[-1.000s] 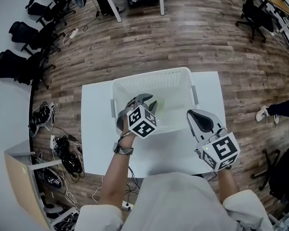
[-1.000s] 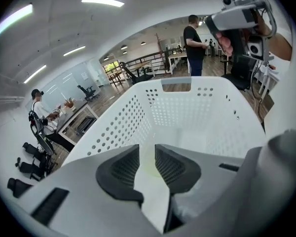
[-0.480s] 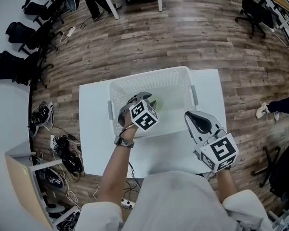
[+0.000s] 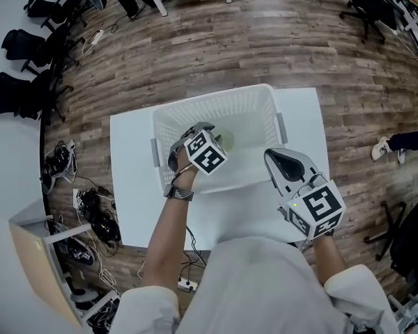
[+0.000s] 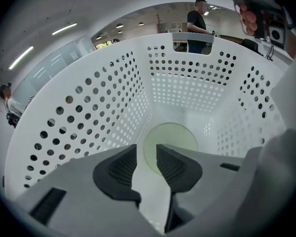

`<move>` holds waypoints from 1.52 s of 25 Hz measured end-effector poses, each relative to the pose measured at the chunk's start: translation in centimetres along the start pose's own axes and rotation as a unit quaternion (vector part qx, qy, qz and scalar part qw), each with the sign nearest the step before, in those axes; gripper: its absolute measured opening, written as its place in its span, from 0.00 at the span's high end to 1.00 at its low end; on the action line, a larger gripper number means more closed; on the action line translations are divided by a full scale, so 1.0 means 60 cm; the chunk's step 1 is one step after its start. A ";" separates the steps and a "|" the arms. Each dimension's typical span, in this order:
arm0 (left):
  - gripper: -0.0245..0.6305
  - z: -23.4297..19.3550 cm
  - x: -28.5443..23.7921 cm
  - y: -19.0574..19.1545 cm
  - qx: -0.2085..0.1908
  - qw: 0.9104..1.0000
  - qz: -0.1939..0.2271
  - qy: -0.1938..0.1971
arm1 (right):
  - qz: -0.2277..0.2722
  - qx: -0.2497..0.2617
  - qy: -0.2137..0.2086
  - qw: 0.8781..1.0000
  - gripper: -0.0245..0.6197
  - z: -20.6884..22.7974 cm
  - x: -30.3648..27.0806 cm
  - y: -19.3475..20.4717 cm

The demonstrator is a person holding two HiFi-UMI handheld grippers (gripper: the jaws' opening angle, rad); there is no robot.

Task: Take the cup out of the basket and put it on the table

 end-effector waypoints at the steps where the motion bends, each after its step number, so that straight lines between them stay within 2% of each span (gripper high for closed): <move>1: 0.78 -0.003 -0.002 0.002 0.002 1.000 -0.002 0.002 | -0.002 0.000 0.000 1.000 0.94 0.001 -0.002 0.001; 12: 0.78 -0.007 -0.022 0.015 0.032 0.999 -0.011 0.031 | -0.011 -0.004 -0.005 1.000 0.94 0.001 -0.012 0.005; 17: 0.90 -0.006 -0.025 0.014 0.035 0.999 -0.011 0.039 | -0.010 -0.004 -0.006 1.000 0.94 0.000 -0.011 0.005; 21: 0.92 -0.005 -0.022 0.013 0.033 0.999 -0.011 0.040 | -0.006 -0.003 -0.005 1.000 0.94 -0.003 -0.008 0.002; 31: 0.93 -0.005 0.027 -0.003 0.032 0.999 0.010 -0.003 | 0.010 0.003 0.001 1.000 0.94 -0.019 0.020 0.001; 38: 0.93 -0.002 0.093 -0.028 0.038 0.996 0.052 -0.054 | 0.027 0.012 0.002 1.000 0.94 -0.043 0.047 -0.007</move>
Point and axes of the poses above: the fingertips, and each gripper's own axes: x backward along the fingers, z to its right, y out of its underside, the point moved 10 cm from there along x, backward along the fingers, and after that the axes turned 4 degrees about z, right-handed, at the moved point
